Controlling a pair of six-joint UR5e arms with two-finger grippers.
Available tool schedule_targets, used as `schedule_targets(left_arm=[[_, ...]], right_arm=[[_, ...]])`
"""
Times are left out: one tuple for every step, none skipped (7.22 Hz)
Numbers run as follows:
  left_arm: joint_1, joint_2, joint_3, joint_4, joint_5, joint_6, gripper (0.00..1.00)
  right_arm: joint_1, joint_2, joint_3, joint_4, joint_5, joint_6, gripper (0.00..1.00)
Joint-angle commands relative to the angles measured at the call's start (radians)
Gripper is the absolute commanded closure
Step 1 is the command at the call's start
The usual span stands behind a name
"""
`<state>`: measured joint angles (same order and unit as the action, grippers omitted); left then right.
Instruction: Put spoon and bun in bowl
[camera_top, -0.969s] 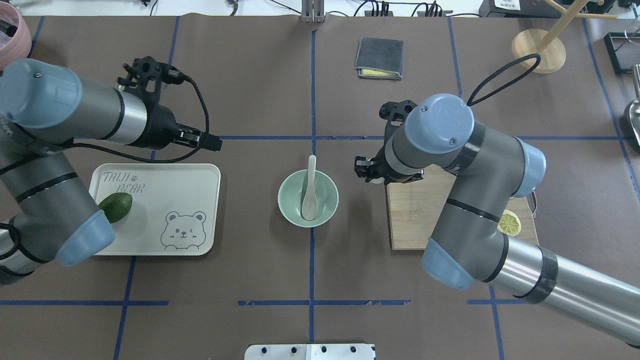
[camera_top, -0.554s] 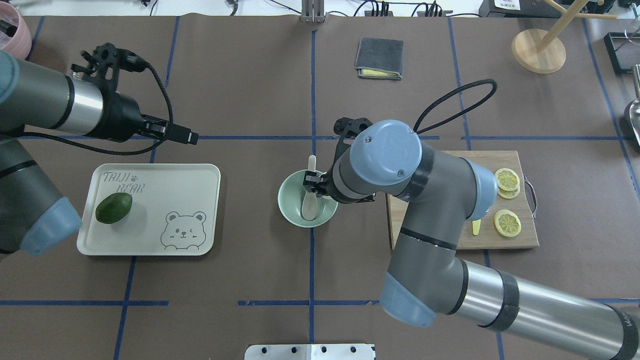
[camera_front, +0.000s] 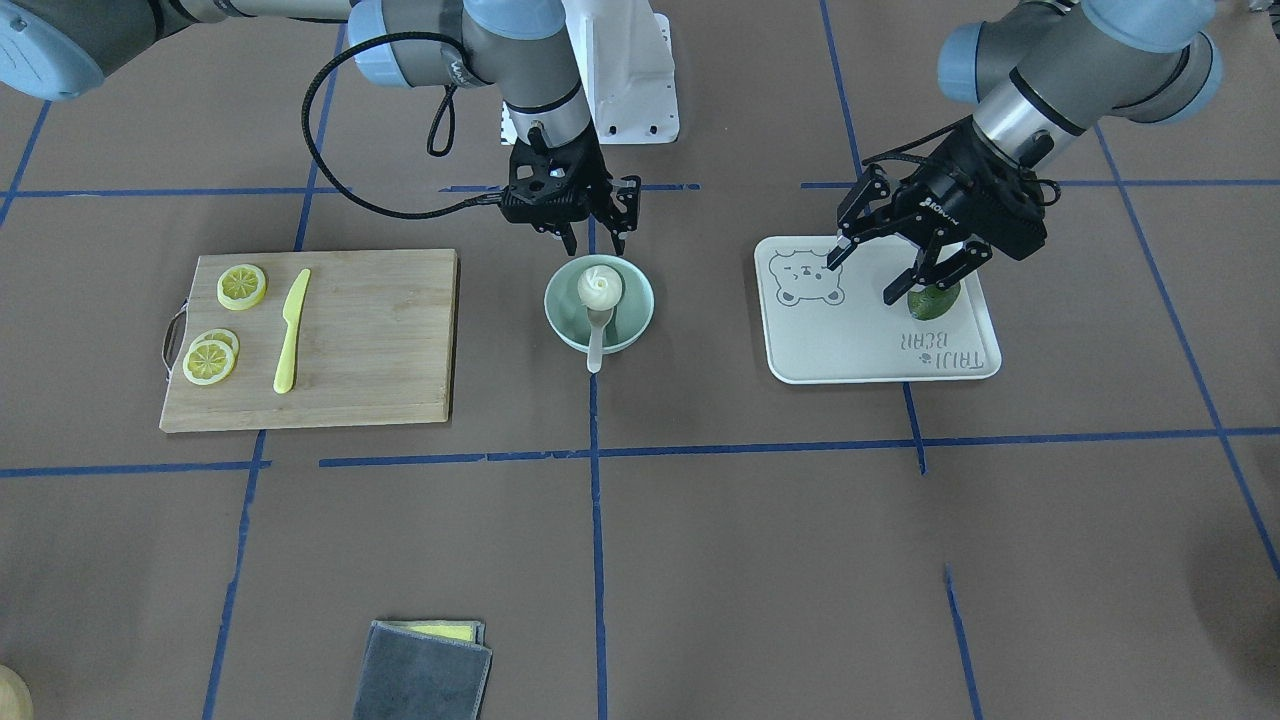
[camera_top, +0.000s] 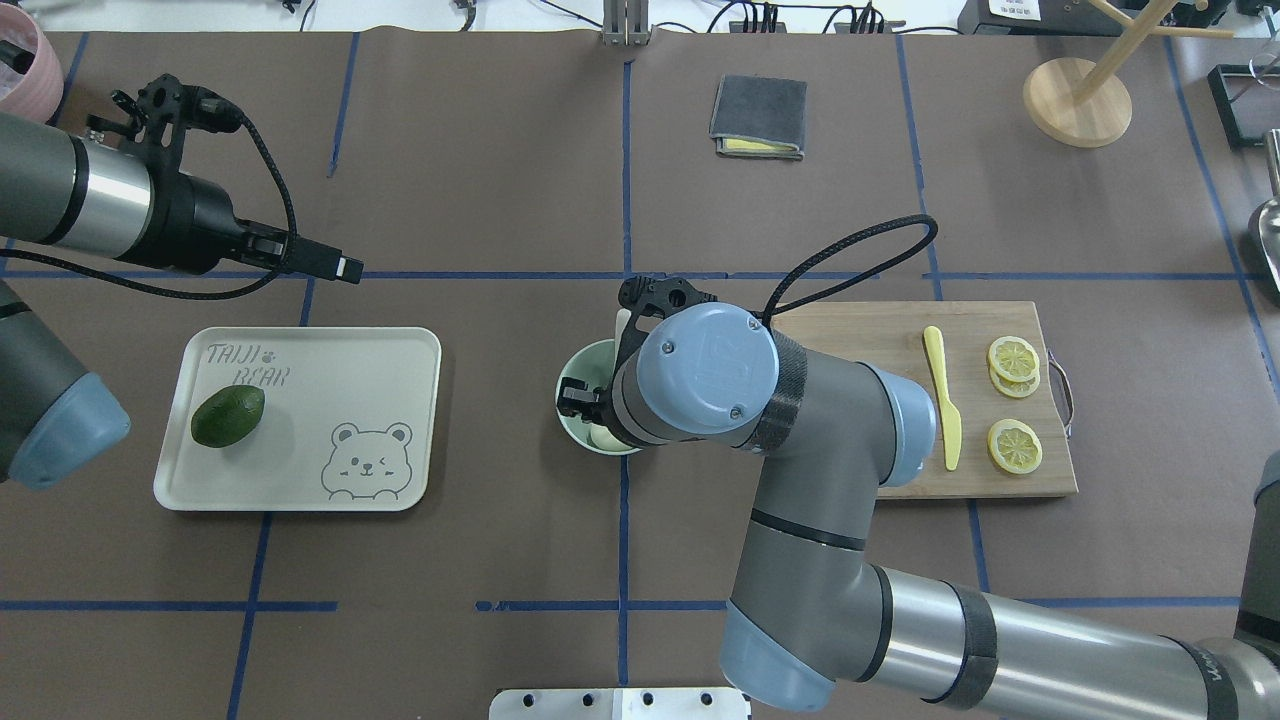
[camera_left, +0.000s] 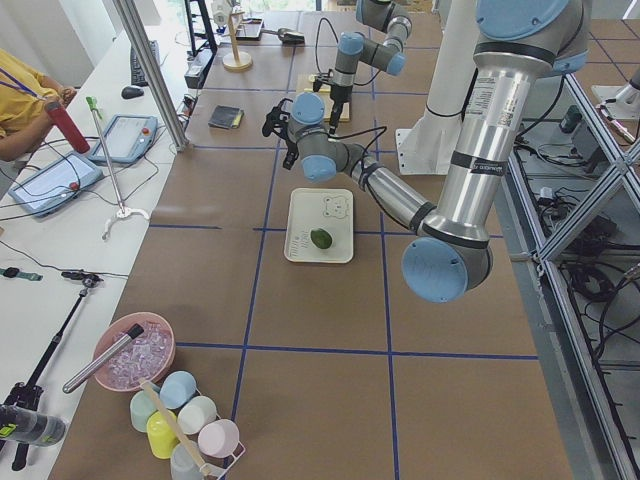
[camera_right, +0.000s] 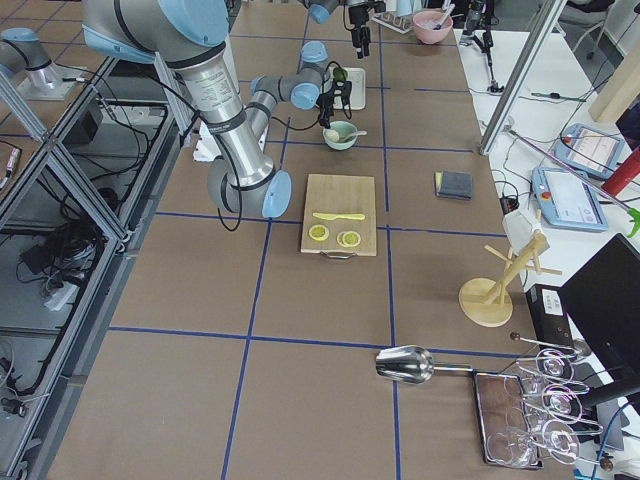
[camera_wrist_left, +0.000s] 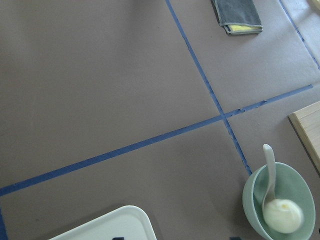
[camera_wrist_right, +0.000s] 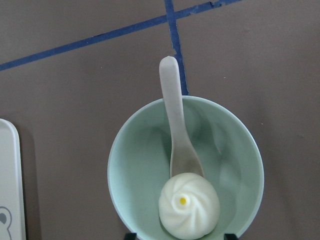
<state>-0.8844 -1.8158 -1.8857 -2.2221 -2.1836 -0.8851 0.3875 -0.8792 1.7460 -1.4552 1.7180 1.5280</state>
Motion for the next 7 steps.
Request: schedule_targets(left_arm=[[-0.001,0.013,0.023,-0.005,0.001,0.042,0.23],[-0.019,0.082,0.030,-0.007,0.008,0.158,0.23],[-0.071,0.151,0.036,-0.007,0.005,0.286,0.23],[-0.155,0.224,0.052,-0.010,-0.001,0.455,0.22],[-0.277,0.261,0.104,-0.005,-0.008,0.671,0.20],[-0.388,0.276,0.184,-0.005,-0.074,0.825,0.19],[-0.501,0.276,0.250,0.007,-0.097,0.977,0.19]], right_arm=[[0.046,-0.020,0.027,-0.002,0.021,-0.008,0.00],[0.110,-0.132,0.099,0.002,0.114,-0.011,0.00],[0.164,-0.249,0.174,0.001,0.165,-0.088,0.00],[0.215,-0.358,0.213,0.003,0.172,-0.220,0.00],[0.316,-0.483,0.260,0.006,0.227,-0.336,0.00],[0.473,-0.588,0.263,0.006,0.323,-0.520,0.00],[0.611,-0.707,0.265,0.006,0.383,-0.743,0.00]])
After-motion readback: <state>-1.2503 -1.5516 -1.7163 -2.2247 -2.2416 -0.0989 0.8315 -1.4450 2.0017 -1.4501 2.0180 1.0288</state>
